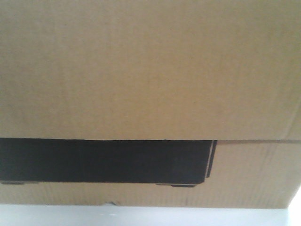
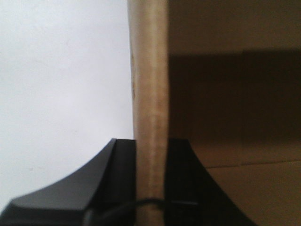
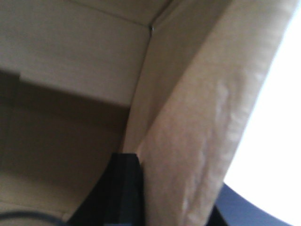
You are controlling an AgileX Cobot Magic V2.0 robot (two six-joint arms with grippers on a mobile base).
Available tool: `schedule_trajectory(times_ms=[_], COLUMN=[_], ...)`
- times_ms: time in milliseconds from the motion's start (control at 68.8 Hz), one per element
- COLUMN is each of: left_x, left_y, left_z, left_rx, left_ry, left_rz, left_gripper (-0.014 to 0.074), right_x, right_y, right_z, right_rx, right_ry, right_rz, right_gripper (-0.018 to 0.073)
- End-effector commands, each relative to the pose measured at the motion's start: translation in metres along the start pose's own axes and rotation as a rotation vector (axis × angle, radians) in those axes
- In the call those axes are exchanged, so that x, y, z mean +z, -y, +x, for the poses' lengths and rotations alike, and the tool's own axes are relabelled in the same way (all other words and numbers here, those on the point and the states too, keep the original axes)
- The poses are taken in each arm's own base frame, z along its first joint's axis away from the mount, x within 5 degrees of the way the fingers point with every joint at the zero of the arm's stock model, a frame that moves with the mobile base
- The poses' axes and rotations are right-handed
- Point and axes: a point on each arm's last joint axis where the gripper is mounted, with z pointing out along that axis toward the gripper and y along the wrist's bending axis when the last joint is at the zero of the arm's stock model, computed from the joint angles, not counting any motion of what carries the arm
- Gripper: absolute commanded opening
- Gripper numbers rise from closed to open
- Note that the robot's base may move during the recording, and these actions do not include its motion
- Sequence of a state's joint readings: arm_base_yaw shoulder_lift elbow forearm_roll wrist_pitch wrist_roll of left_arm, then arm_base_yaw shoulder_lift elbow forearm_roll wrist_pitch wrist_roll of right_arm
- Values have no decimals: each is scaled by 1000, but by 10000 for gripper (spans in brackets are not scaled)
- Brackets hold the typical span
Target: Grab box from left shelf to table start
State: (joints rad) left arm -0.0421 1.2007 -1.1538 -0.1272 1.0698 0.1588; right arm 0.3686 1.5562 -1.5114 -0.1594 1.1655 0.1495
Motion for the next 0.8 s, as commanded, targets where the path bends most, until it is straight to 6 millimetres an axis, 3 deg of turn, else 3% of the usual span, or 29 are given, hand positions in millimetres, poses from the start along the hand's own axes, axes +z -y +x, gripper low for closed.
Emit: schedule_trajectory(times_ms=[0, 116, 232, 305, 378, 465, 581, 697, 785], left_x=[-8, 10, 17, 17, 16, 16, 16, 16, 15], left_y=[20, 18, 19, 21, 22, 22, 23, 24, 25], left_z=[-23, -25, -25, -25, -26, -25, -24, -25, -25], left_rx=[-76, -85, -64, -44, -46, -49, -49, -59, -68], left_ry=[162, 86, 54, 57, 60, 56, 46, 47, 52], left_rz=[184, 190, 205, 227, 237, 244, 249, 263, 276], left_gripper=[-99, -99, -97, -95, -75, 25, 269, 473, 499], right_x=[-17, -15, -15, -15, -15, -15, -15, -16, -19], right_y=[-9, -10, -10, -9, -9, -9, -8, -8, -7], right_z=[-10, -10, -9, -8, -8, -7, -6, -5, -5], right_rx=[-9, -10, -11, -12, -12, 0, 7, 10, 12], right_ry=[119, 111, 105, 94, 89, 83, 69, 65, 79], right_rz=[-84, -82, -81, -77, -75, -72, -67, -67, -65], right_gripper=[57, 57, 69, 136, 263, 446, 629, 621, 621])
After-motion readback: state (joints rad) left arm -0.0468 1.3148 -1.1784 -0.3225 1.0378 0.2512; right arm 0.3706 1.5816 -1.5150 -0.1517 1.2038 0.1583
